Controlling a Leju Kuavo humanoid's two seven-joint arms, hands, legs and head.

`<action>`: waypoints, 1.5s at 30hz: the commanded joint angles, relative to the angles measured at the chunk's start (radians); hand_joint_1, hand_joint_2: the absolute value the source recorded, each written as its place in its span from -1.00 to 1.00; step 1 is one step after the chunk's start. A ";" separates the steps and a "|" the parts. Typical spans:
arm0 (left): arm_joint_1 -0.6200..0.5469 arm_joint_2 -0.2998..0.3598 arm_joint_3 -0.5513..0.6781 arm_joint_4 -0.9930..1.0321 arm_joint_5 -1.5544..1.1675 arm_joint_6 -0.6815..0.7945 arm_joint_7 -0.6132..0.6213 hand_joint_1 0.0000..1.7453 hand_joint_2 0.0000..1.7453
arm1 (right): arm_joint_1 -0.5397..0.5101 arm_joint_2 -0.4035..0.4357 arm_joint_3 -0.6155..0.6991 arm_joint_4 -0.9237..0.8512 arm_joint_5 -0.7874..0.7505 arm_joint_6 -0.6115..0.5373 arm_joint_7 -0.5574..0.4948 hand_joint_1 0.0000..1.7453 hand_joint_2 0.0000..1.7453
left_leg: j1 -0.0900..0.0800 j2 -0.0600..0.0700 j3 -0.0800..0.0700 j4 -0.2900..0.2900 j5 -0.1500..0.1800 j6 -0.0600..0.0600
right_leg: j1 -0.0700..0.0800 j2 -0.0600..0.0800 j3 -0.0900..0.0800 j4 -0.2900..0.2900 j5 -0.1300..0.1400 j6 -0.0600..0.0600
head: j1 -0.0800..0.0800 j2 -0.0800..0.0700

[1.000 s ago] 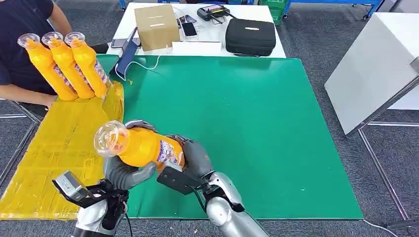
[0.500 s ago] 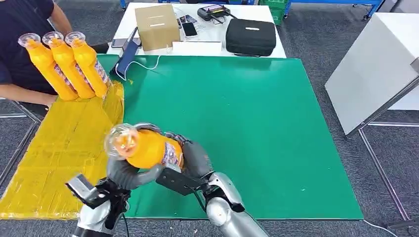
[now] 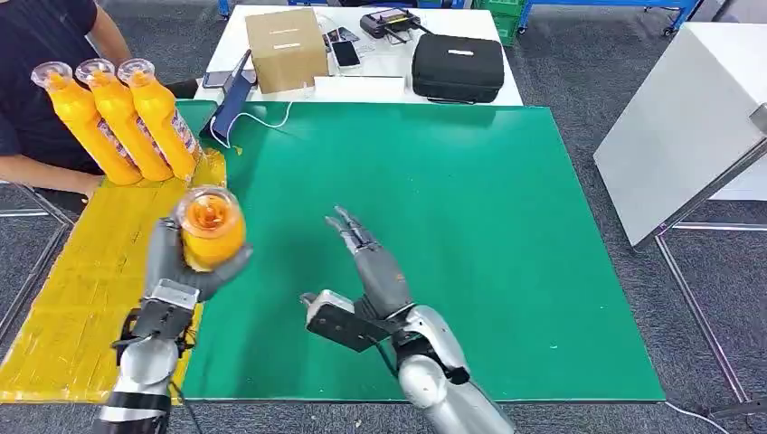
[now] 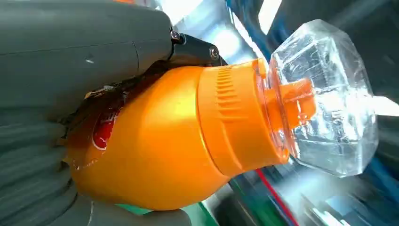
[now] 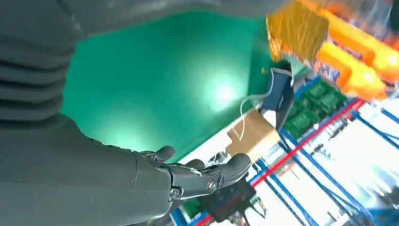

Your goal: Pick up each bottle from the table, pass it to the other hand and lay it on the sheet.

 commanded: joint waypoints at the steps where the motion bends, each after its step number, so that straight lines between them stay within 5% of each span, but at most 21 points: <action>1: -0.074 0.089 0.108 0.363 -0.383 0.327 0.077 1.00 1.00 | 0.074 -0.188 -0.037 -0.255 -0.038 0.004 -0.051 -1.00 -1.00 | -0.001 -0.003 0.003 -0.002 0.000 -0.001 | -0.001 -0.001 0.004 -0.001 -0.001 -0.001 | 0.000 0.000; 15: -0.129 0.122 0.101 0.759 -0.688 0.434 0.115 1.00 1.00 | 0.026 -0.208 -0.014 -0.211 -0.073 0.011 -0.081 -1.00 -1.00 | -0.001 0.000 0.005 -0.002 0.000 -0.001 | -0.001 0.003 0.005 0.000 -0.001 -0.002 | 0.000 0.000; 39: -0.123 0.135 0.052 0.761 -0.700 0.434 0.103 1.00 1.00 | 0.020 -0.206 -0.010 -0.200 -0.074 0.015 -0.080 -1.00 -1.00 | -0.001 0.001 0.004 0.000 0.000 -0.002 | -0.001 0.004 0.003 0.002 -0.001 -0.001 | 0.000 0.000; 40: -0.116 0.146 0.014 0.773 -0.669 0.403 0.067 0.52 1.00 | 0.010 -0.204 -0.009 -0.189 -0.079 0.022 -0.080 -1.00 -1.00 | -0.001 0.001 0.004 -0.001 0.000 -0.002 | -0.001 0.004 0.003 0.002 0.000 -0.001 | 0.000 0.000; 41: -0.110 0.153 0.006 0.770 -0.643 0.398 0.074 -1.00 -1.00 | -0.003 -0.198 -0.010 -0.172 -0.084 0.030 -0.078 -1.00 -1.00 | -0.001 0.001 0.004 -0.001 0.000 -0.002 | -0.001 0.004 0.003 0.001 0.000 -0.001 | 0.000 0.000; 45: -0.135 0.153 -0.034 0.780 -0.647 0.352 0.115 -1.00 -1.00 | -0.002 -0.188 -0.013 -0.162 -0.086 0.034 -0.076 -1.00 -1.00 | -0.001 0.000 0.004 -0.001 0.001 -0.002 | -0.001 0.002 0.003 0.001 0.000 -0.001 | 0.000 0.000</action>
